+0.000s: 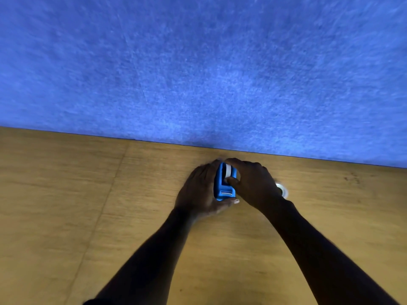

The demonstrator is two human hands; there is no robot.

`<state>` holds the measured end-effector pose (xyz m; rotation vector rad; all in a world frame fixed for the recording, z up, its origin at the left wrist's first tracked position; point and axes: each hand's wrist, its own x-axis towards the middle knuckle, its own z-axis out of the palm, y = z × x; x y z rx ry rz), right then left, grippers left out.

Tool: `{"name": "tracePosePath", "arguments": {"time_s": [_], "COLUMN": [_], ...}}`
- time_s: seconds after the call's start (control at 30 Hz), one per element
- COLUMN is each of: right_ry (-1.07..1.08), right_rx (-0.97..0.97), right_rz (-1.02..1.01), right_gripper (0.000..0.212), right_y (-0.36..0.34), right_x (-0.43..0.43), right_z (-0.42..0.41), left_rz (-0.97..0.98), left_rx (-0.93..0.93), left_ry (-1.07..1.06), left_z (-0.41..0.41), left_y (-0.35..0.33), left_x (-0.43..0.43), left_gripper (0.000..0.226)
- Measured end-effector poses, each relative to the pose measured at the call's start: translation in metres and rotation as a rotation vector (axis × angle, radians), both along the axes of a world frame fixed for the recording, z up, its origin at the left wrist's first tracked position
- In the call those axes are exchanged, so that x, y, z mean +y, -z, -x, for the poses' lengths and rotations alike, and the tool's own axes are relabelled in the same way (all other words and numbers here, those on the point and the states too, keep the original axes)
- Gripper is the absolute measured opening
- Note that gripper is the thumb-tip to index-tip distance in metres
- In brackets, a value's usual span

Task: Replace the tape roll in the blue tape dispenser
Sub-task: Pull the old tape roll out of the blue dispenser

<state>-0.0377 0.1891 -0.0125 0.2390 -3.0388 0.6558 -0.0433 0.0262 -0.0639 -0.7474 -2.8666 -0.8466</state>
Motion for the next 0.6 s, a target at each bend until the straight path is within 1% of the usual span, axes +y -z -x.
{"name": "tracePosePath", "arguments": {"time_s": [0.13, 0.27, 0.47, 0.6], "right_ry": [-0.009, -0.015, -0.027, -0.044], "right_rx": [-0.035, -0.019, -0.002, -0.022], "right_rz": [0.051, 0.080, 0.077, 0.026], "right_gripper": [0.050, 0.049, 0.049, 0.047], "right_y": [0.0014, 0.0029, 0.0034, 0.0034], "right_x": [0.0002, 0.0005, -0.0022, -0.0029], "right_z": [-0.0011, -0.0003, -0.0001, 0.0004], "left_rz": [0.010, 0.008, 0.024, 0.026], "left_rx": [0.005, 0.009, -0.001, 0.006], "left_ry": [-0.006, -0.002, -0.015, -0.013], "left_z": [0.0001, 0.0002, 0.0009, 0.0000], "left_y": [-0.0005, 0.0001, 0.0025, 0.0033], "left_x": [-0.0004, -0.0004, -0.0011, -0.0012], "left_gripper": [0.115, 0.115, 0.116, 0.116]}}
